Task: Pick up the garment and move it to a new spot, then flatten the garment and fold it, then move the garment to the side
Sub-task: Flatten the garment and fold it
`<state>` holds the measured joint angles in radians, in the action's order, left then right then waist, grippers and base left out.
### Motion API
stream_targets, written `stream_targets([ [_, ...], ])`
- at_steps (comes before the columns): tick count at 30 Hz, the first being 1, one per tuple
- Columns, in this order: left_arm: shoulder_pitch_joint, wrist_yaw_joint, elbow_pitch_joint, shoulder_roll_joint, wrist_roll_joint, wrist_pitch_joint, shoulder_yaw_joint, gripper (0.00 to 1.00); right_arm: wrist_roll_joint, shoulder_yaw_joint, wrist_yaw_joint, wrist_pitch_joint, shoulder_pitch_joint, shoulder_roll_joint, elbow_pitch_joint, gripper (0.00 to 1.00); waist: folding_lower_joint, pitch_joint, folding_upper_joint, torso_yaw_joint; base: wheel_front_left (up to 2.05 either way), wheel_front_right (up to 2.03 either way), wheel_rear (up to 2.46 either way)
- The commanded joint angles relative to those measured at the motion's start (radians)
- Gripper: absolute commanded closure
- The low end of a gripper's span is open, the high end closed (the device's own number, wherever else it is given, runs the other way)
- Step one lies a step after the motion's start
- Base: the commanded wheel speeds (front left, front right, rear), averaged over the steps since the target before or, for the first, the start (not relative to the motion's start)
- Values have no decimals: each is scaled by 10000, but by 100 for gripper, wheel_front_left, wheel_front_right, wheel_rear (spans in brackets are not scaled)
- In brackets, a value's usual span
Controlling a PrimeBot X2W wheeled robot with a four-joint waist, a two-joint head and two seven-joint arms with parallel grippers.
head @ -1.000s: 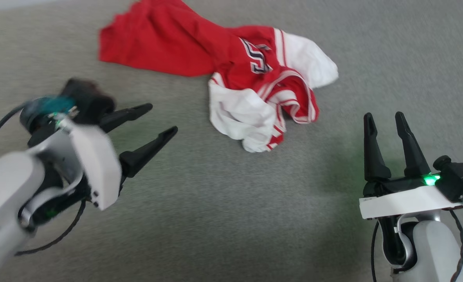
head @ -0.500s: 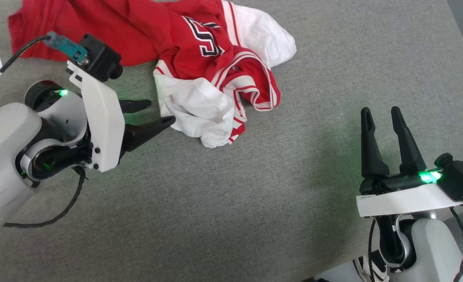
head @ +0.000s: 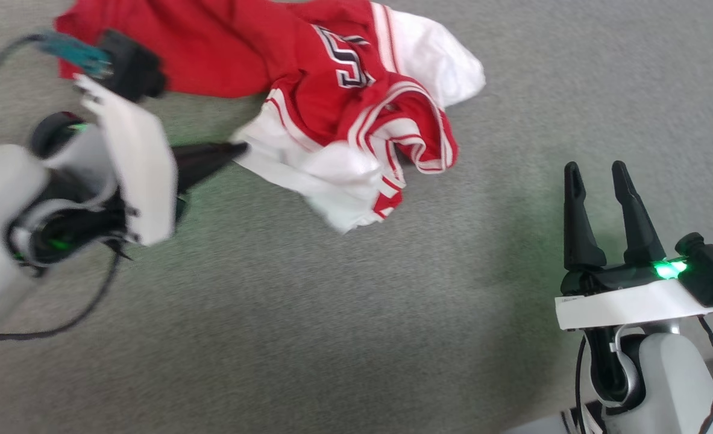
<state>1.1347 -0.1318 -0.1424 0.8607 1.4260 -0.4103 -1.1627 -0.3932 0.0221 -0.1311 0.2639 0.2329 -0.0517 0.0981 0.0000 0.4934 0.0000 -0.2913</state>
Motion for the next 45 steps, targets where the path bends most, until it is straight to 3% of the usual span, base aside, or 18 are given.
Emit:
stream_targets([
  [1,4,22,21,192,149,167,95,100,73,-9,5,2,70,4,19,0,0,-203,0,274,0,0,0],
  [8,-488,22,-121,1653,728,1040,329,100,383,13,7,2,258,-1,241,0,0,-454,0,905,0,0,0],
  [16,-942,22,-1970,3117,-223,1733,-304,100,543,14,7,3,269,1,254,0,0,-389,0,891,0,0,0],
  [20,-980,24,-3124,3155,-535,2219,-544,100,636,-149,7,3,63,2,189,0,0,-382,0,819,0,0,0],
  [26,-1035,24,-3595,2681,-277,2868,-717,100,775,-288,7,2,-83,2,182,0,0,-479,0,884,0,0,0],
  [27,-1022,24,-3646,2587,-253,3015,-733,96,834,-266,5,2,-62,2,209,0,0,-503,0,913,0,0,0],
  [29,-1038,24,-3718,2393,-125,3342,-748,66,1012,-210,7,3,32,4,287,0,0,-579,0,989,0,0,0],
  [30,-1054,24,-3747,2304,-76,3574,-706,45,1119,-187,7,2,100,2,338,0,0,-631,0,1031,0,0,0],
  [31,-1086,24,-3785,2217,89,3838,-624,0,1248,-152,7,3,170,2,399,0,0,-699,0,1085,0,0,0],
  [35,-1362,24,-3842,2100,248,5032,-554,0,2172,106,5,-7,501,7,916,0,0,-1000,0,1355,0,0,0],
  [36,-1597,24,-3836,1971,281,5881,-483,0,2814,231,5,-321,845,4,1201,0,0,-1145,0,1551,0,0,0],
  [39,-2087,24,-3824,1563,361,6664,-81,0,3736,405,7,-1338,1295,-22,1551,0,0,-1336,0,1936,0,0,0],
  [45,-3400,22,-3964,336,-1404,6754,2629,0,4074,999,7,-3656,1949,-993,1736,0,0,-1517,0,2703,0,0,0],
])
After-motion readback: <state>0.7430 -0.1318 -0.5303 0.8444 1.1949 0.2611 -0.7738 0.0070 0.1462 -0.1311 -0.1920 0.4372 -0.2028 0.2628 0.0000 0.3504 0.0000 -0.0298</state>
